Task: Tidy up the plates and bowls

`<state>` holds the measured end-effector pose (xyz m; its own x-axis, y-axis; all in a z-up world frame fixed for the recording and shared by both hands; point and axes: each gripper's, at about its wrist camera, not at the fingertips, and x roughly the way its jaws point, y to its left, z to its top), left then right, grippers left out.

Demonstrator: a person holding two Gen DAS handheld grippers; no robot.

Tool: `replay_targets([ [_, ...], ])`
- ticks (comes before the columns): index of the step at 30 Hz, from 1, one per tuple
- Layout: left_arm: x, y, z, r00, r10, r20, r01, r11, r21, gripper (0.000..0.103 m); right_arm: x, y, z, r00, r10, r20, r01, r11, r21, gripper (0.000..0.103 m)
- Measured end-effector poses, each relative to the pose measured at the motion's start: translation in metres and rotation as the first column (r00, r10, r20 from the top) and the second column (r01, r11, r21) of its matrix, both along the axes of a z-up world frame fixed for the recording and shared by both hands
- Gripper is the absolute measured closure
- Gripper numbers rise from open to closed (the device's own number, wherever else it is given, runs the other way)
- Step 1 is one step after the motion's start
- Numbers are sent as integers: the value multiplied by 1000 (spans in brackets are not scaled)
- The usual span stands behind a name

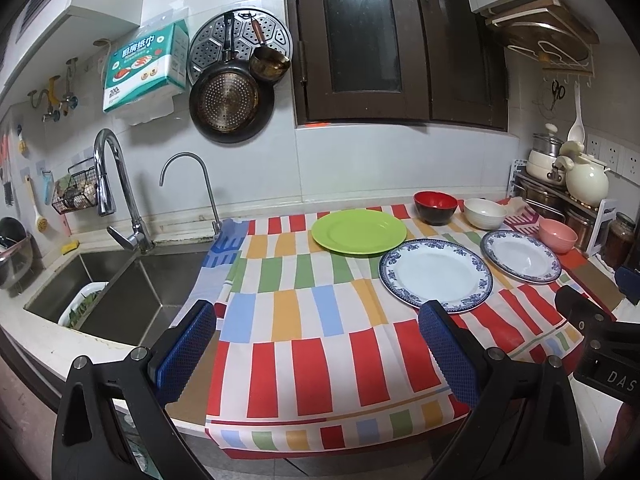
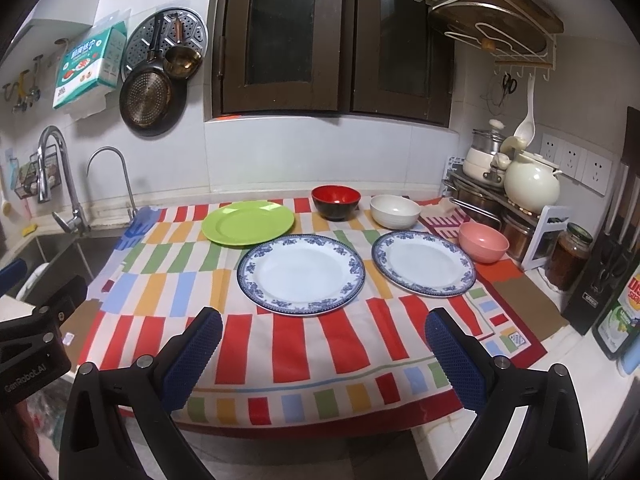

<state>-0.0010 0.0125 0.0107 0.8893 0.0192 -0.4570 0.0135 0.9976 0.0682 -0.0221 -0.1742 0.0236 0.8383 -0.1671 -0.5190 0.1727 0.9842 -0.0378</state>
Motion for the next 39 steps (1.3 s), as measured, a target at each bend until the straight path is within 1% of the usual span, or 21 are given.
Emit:
replay_targets([
  [14,7,2,-2,1000,-5,-5,5,1000,0,0,4,2,1,1000,-1,-4,1,1000,-2,1],
  [25,13,20,-6,1000,-25,0,25,1000,-10,0,10,11,-2,1000,-13,-14,13,1000,0,1],
  [30,25,22,-6,996,-81,-26,81,997,-3,1,13,18,-4,998,-53,-16,53,999,3,1],
  [34,37,19,-5,994,-102,-34,102,995,-6,2,19,17,-5,997,-79,-22,79,997,-5,1],
  [39,60,11,-6,993,-105,-46,105,994,-1,4,35,11,-3,995,-94,-23,93,995,-23,1],
])
